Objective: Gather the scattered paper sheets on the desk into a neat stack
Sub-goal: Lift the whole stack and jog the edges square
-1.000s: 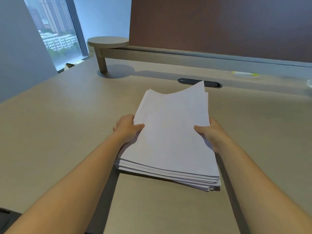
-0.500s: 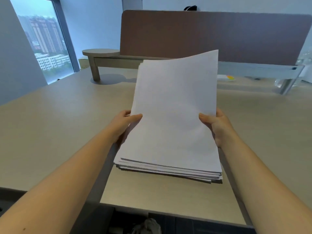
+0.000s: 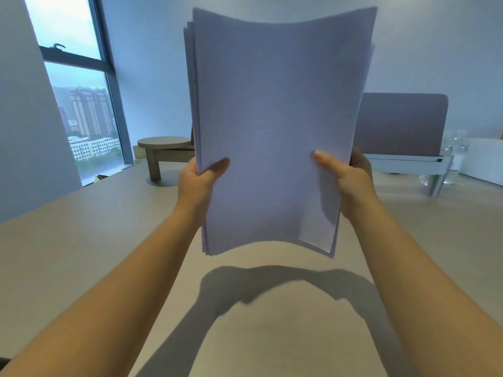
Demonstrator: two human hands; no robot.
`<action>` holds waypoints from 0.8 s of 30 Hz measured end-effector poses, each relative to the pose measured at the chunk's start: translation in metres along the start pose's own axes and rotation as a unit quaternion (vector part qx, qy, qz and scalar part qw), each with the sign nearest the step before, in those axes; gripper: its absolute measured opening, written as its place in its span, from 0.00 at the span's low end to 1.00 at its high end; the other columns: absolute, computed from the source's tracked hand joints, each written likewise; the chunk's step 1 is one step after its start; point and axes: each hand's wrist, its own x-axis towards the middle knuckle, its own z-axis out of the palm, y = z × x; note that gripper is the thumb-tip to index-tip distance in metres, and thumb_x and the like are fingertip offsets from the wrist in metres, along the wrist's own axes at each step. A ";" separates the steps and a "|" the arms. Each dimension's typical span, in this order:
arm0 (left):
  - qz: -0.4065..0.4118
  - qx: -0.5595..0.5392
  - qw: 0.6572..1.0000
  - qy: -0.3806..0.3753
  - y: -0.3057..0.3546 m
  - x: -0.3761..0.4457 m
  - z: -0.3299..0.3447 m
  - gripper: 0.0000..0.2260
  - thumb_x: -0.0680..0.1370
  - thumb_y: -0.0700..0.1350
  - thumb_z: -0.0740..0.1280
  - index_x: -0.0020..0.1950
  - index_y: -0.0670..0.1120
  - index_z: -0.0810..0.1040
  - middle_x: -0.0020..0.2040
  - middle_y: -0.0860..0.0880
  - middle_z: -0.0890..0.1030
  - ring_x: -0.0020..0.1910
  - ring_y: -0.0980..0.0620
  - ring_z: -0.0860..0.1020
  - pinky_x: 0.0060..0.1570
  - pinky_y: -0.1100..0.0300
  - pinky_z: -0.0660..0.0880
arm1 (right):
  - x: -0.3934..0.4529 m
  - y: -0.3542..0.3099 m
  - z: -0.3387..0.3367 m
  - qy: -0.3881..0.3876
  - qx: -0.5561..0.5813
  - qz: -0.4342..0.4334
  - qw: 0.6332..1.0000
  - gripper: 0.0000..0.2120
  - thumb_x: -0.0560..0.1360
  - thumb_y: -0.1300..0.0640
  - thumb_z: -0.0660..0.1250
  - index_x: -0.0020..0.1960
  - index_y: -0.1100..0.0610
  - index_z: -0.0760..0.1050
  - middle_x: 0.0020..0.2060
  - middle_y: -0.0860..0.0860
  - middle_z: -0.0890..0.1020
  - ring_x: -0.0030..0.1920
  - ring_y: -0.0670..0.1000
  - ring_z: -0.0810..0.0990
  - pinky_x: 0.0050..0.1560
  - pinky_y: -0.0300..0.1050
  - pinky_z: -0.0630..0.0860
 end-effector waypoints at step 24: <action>-0.036 0.038 0.999 0.001 -0.035 0.013 0.022 0.11 0.75 0.39 0.67 0.56 0.45 0.73 0.43 0.51 0.76 0.42 0.51 0.76 0.44 0.56 0.76 | 0.003 0.055 -0.029 0.057 -0.130 0.046 0.989 0.12 0.68 0.60 0.74 0.50 0.57 0.77 0.41 0.51 0.80 0.40 0.49 0.79 0.39 0.35 0.78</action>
